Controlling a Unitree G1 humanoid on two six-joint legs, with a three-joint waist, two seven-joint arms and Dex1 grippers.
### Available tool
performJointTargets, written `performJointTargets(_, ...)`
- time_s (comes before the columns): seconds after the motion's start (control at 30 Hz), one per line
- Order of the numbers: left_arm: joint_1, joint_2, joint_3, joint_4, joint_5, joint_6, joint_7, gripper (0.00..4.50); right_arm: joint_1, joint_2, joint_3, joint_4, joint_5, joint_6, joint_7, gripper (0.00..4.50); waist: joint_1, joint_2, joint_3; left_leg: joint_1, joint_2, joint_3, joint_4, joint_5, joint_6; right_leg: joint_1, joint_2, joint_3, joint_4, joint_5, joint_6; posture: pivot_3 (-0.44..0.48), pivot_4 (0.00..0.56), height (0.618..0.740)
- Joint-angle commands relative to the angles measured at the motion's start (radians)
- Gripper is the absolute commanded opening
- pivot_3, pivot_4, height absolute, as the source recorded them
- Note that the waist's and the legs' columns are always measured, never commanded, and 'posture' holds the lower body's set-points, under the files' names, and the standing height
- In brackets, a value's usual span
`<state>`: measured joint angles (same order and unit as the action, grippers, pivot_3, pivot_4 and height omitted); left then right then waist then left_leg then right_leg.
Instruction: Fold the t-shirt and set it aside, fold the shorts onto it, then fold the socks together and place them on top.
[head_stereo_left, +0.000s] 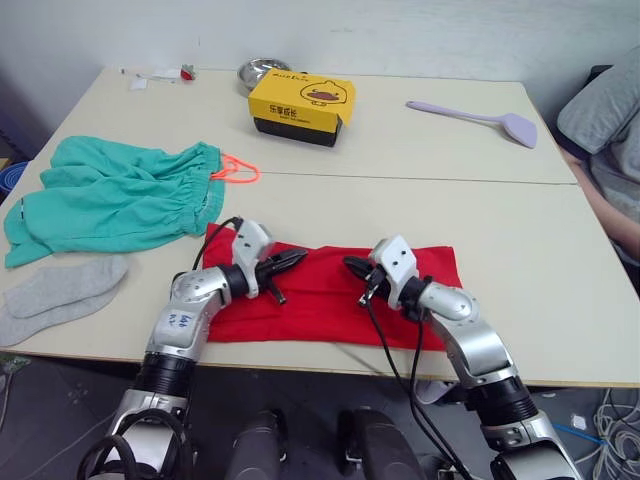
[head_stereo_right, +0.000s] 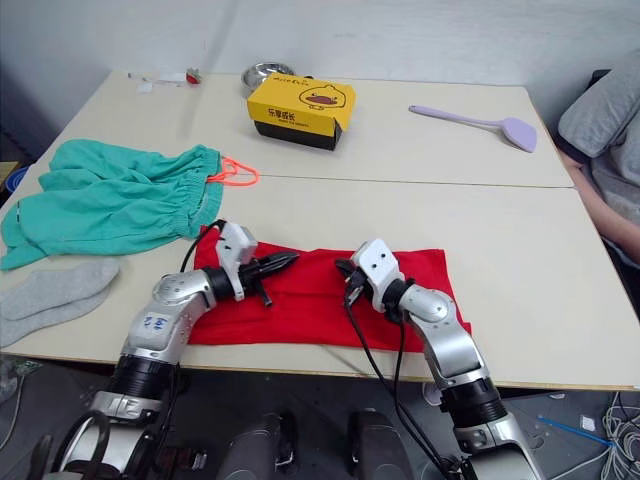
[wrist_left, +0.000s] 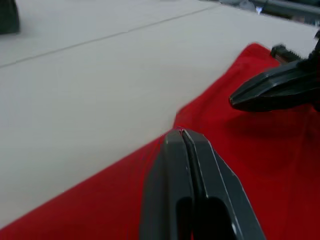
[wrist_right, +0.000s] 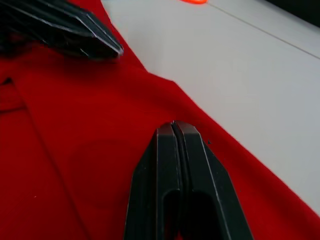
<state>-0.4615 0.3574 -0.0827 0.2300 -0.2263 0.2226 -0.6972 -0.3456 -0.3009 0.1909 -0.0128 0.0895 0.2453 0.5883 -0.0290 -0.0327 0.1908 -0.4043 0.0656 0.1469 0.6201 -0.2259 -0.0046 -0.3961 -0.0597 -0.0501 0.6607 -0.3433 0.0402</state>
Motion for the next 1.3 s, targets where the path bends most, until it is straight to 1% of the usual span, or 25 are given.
performJointTargets(0.03, -0.045, -0.022, 0.036, 0.069, 0.044, -0.021, 0.106, 0.03, 0.003, -0.019, -0.035, 0.010, -0.011, -0.006, -0.022, 0.00, 0.000, 0.000, 0.000, 0.000, 0.000, 0.000, 0.000, 0.000, 0.000, 0.000, 0.000, 0.000, 0.000, 0.000, 0.000, 0.000, 0.150, 0.740)
performJointTargets(0.13, -0.059, -0.025, 0.086, 0.129, 0.050, -0.003, 0.186, 0.03, 0.024, -0.065, -0.081, 0.013, 0.000, -0.007, -0.015, 0.00, -0.001, 0.000, 0.000, 0.000, 0.000, -0.001, 0.000, 0.000, 0.001, 0.000, 0.000, 0.000, 0.001, 0.000, 0.000, 0.000, 0.150, 0.740)
performJointTargets(0.33, -0.043, 0.004, 0.128, 0.176, 0.055, 0.007, 0.204, 0.03, 0.075, -0.141, -0.174, 0.005, 0.023, 0.002, -0.009, 0.00, -0.004, 0.000, 0.000, 0.001, 0.000, 0.000, 0.000, 0.000, 0.001, 0.001, 0.000, 0.000, 0.001, 0.000, 0.000, 0.000, 0.150, 0.740)
performJointTargets(0.43, -0.034, 0.029, 0.157, 0.194, 0.064, -0.022, 0.229, 0.03, 0.097, -0.168, -0.233, 0.013, 0.037, 0.006, -0.022, 0.00, -0.008, 0.000, 0.000, 0.002, 0.001, 0.000, -0.001, 0.000, 0.000, 0.001, 0.001, 0.000, 0.002, 0.000, 0.000, 0.000, 0.150, 0.740)
performJointTargets(0.57, -0.033, 0.062, 0.224, 0.237, 0.059, -0.117, 0.288, 0.03, 0.119, -0.200, -0.295, 0.043, 0.047, -0.013, -0.031, 0.00, -0.016, 0.000, 0.000, 0.004, 0.001, 0.000, -0.002, 0.000, 0.001, 0.001, 0.001, 0.000, 0.002, 0.000, 0.000, 0.000, 0.150, 0.740)
performJointTargets(0.67, -0.033, 0.081, 0.276, 0.265, 0.040, -0.176, 0.304, 0.03, 0.124, -0.205, -0.334, 0.073, 0.057, -0.024, -0.043, 0.00, -0.016, 0.000, 0.000, 0.004, 0.001, 0.000, -0.003, 0.000, 0.000, 0.001, 0.001, 0.000, 0.002, 0.000, 0.000, 0.000, 0.150, 0.740)
performJointTargets(0.8, -0.011, 0.102, 0.316, 0.232, -0.005, -0.221, 0.237, 0.03, 0.124, -0.203, -0.374, 0.089, 0.097, -0.049, -0.022, 0.00, -0.014, 0.000, 0.000, 0.003, 0.001, 0.000, -0.003, 0.000, 0.000, 0.001, 0.000, 0.000, 0.000, 0.000, 0.000, 0.000, 0.150, 0.740)
performJointTargets(0.87, 0.011, 0.109, 0.325, 0.181, -0.049, -0.224, 0.161, 0.03, 0.131, -0.190, -0.400, 0.064, 0.178, -0.046, 0.033, 0.00, -0.012, 0.000, 0.000, 0.002, 0.000, 0.000, -0.003, 0.001, 0.000, 0.001, 0.000, 0.000, 0.000, 0.000, 0.000, 0.000, 0.150, 0.740)
performJointTargets(0.9, 0.036, 0.121, 0.328, 0.131, -0.084, -0.213, 0.102, 0.03, 0.137, -0.190, -0.420, 0.037, 0.240, -0.016, 0.070, 0.00, -0.011, 0.000, 0.000, 0.002, 0.000, 0.000, -0.003, 0.000, 0.000, 0.001, 0.000, 0.000, -0.001, 0.000, 0.000, 0.000, 0.150, 0.740)
performJointTargets(0.97, 0.086, 0.158, 0.326, 0.041, -0.133, -0.175, 0.003, 0.03, 0.141, -0.202, -0.462, 0.002, 0.320, 0.051, 0.089, 0.00, -0.012, 0.000, 0.000, 0.001, 0.001, 0.000, -0.004, 0.000, 0.000, 0.000, 0.000, 0.000, -0.002, 0.000, 0.000, 0.000, 0.150, 0.740)
performJointTargets(1.0, 0.128, 0.195, 0.326, -0.033, -0.178, -0.149, -0.083, 0.03, 0.144, -0.249, -0.458, -0.011, 0.332, 0.096, 0.126, 0.00, -0.014, 0.000, 0.000, 0.001, 0.001, 0.000, -0.005, 0.000, -0.001, 0.000, 0.000, 0.000, -0.002, 0.000, 0.000, 0.000, 0.150, 0.740)
performJointTargets(1.03, 0.162, 0.228, 0.332, -0.097, -0.224, -0.122, -0.155, 0.42, 0.136, -0.286, -0.461, -0.014, 0.343, 0.141, 0.142, 0.37, -0.015, 0.000, 0.000, 0.001, 0.001, 0.001, -0.005, 0.000, -0.001, 0.000, 0.001, 0.000, -0.002, 0.000, 0.000, 0.000, 0.150, 0.740)
performJointTargets(1.07, 0.186, 0.250, 0.337, -0.141, -0.257, -0.103, -0.201, 0.60, 0.130, -0.312, -0.462, -0.016, 0.352, 0.172, 0.153, 0.58, -0.015, 0.000, 0.000, 0.001, 0.001, 0.001, -0.006, 0.000, -0.001, -0.001, 0.000, 0.000, -0.002, 0.000, 0.000, 0.000, 0.150, 0.740)
performJointTargets(1.1, 0.218, 0.287, 0.345, -0.187, -0.290, -0.082, -0.258, 0.94, 0.107, -0.352, -0.459, -0.014, 0.370, 0.219, 0.181, 0.91, -0.015, 0.000, 0.000, 0.001, 0.001, 0.001, -0.006, 0.000, -0.001, -0.001, 0.000, 0.000, -0.003, 0.000, 0.000, 0.000, 0.150, 0.740)
performJointTargets(1.13, 0.237, 0.310, 0.350, -0.215, -0.308, -0.067, -0.286, 1.24, 0.091, -0.376, -0.459, -0.012, 0.385, 0.250, 0.198, 1.27, -0.015, 0.000, 0.001, 0.001, 0.001, 0.000, -0.006, 0.000, -0.001, -0.001, 0.000, 0.000, -0.003, 0.000, -0.001, 0.000, 0.150, 0.740)
performJointTargets(1.2, 0.303, 0.367, 0.351, -0.260, -0.324, -0.070, -0.375, 1.92, 0.034, -0.452, -0.419, 0.022, 0.393, 0.322, 0.273, 2.02, -0.020, 0.002, 0.001, 0.002, 0.000, 0.000, -0.007, -0.002, -0.002, 0.000, -0.001, 0.000, -0.003, 0.000, -0.001, 0.000, 0.150, 0.740)
performJointTargets(1.3, 0.370, 0.385, 0.352, -0.321, -0.353, -0.053, -0.428, 2.84, -0.047, -0.508, -0.348, 0.087, 0.366, 0.365, 0.351, 3.04, -0.027, 0.003, 0.002, 0.003, 0.000, 0.000, -0.007, -0.004, 0.000, 0.000, -0.001, 0.000, -0.003, 0.000, -0.003, 0.000, 0.150, 0.740)
